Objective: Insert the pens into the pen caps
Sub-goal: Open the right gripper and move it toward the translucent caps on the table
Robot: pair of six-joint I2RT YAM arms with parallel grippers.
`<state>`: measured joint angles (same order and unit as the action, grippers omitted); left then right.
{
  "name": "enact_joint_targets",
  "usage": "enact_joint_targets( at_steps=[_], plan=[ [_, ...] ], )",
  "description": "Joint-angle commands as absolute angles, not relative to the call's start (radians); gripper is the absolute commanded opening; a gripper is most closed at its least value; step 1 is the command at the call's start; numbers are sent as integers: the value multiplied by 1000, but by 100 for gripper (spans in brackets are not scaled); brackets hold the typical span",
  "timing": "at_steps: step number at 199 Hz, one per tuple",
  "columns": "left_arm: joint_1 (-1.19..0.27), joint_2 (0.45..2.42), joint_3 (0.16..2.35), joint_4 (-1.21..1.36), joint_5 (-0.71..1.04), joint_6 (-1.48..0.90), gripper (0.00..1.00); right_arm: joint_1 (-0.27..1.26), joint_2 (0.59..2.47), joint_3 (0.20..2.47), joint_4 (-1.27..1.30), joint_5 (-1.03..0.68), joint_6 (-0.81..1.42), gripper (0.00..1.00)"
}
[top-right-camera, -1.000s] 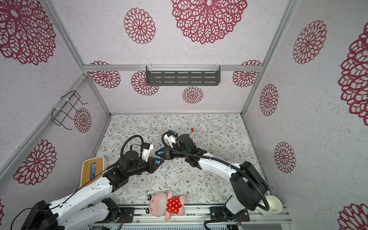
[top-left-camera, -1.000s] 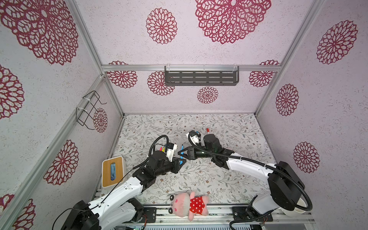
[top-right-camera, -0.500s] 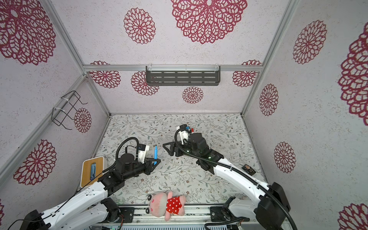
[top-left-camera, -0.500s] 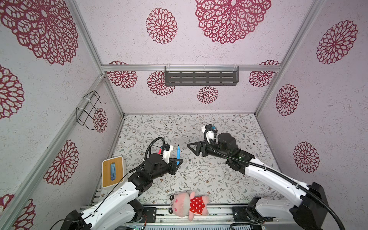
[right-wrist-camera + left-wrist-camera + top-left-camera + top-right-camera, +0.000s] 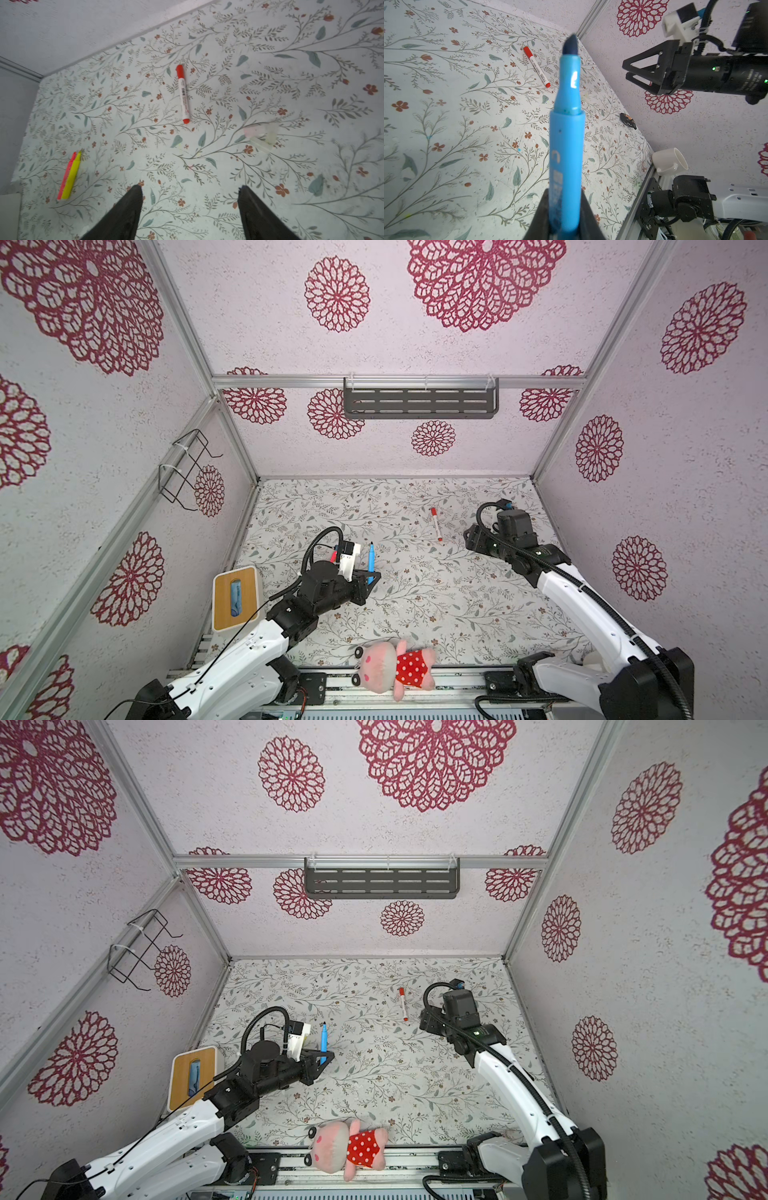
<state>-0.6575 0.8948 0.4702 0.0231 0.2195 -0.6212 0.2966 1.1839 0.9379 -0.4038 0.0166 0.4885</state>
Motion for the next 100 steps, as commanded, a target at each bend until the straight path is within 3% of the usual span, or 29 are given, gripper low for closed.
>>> enact_joint_targets(
  at_steps=[1,100],
  plan=[
    [-650,897,479,27,225,-622,0,235,1242,924,-407,-23,417,73],
    [-650,847,441,13,207,-635,0,111,1525,998,-352,-104,320,70]
  ],
)
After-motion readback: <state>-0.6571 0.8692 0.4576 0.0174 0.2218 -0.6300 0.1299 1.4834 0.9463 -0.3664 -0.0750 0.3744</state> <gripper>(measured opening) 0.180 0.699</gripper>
